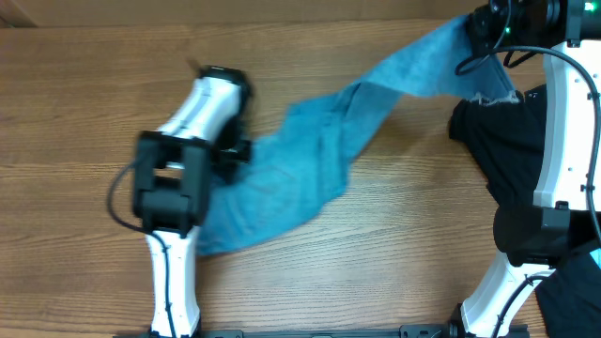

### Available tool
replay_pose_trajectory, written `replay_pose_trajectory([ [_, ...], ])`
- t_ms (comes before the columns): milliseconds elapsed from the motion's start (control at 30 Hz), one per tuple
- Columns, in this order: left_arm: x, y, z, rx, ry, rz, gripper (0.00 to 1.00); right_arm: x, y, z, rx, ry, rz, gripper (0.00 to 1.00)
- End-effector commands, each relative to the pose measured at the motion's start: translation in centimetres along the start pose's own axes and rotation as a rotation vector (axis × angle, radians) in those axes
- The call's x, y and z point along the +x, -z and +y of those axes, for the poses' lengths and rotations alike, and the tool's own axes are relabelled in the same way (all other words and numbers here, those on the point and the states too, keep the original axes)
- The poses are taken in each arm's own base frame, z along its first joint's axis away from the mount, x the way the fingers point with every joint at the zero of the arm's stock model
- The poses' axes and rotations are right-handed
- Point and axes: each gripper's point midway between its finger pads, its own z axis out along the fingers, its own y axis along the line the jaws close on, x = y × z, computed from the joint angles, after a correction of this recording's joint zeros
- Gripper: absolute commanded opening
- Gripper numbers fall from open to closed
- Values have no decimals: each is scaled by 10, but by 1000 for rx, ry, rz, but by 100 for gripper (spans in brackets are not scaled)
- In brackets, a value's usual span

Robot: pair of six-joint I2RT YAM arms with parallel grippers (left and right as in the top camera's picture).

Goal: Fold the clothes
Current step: 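Grasp the waistband with the left gripper and stretch the jeans between grippers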

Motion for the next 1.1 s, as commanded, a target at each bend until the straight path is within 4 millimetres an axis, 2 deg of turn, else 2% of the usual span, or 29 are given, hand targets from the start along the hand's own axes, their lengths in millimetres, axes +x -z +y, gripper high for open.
replay_pose_trajectory([
  [0,-36,-19,101,-73,237,-52,4,14,7,8,-25,15,52,4],
  [133,-63,4,140,60,327,-174,4,44,-9,24,-122,-24,161,4],
  [233,-84,28,157,107,347,-287,4,69,-29,35,-196,-1,237,4],
  [300,-94,41,159,130,331,-345,4,83,-41,41,-236,4,272,4],
  [333,-98,46,161,129,328,-366,4,87,-48,41,-238,2,279,33],
  [367,-101,51,161,126,318,-386,4,90,-55,39,-232,0,281,83],
  [400,-104,53,162,122,313,-398,4,90,-58,38,-225,-2,280,99],
  [467,-105,58,170,85,322,-412,4,90,-60,29,-175,-28,287,100],
  [533,-100,65,190,19,352,-419,4,90,-61,14,-90,-151,294,100],
  [633,-95,85,198,65,368,-440,4,91,-61,11,-55,-304,302,100],
  [733,-84,122,180,197,269,-477,4,91,-61,11,-43,-397,307,100],
  [767,-76,136,165,262,223,-475,4,92,-61,12,-39,-430,312,100],
  [833,-65,144,141,334,181,-443,5,95,-59,17,-63,-441,326,100],
  [900,-54,134,120,344,149,-361,4,96,-58,20,-74,-445,333,100],
  [967,-50,111,102,350,123,-278,4,98,-58,22,-81,-455,343,98],
  [1033,-45,78,86,358,109,-183,4,101,-56,25,-91,-477,359,84],
  [1067,-44,65,81,358,107,-157,4,101,-56,27,-101,-481,364,82],
])
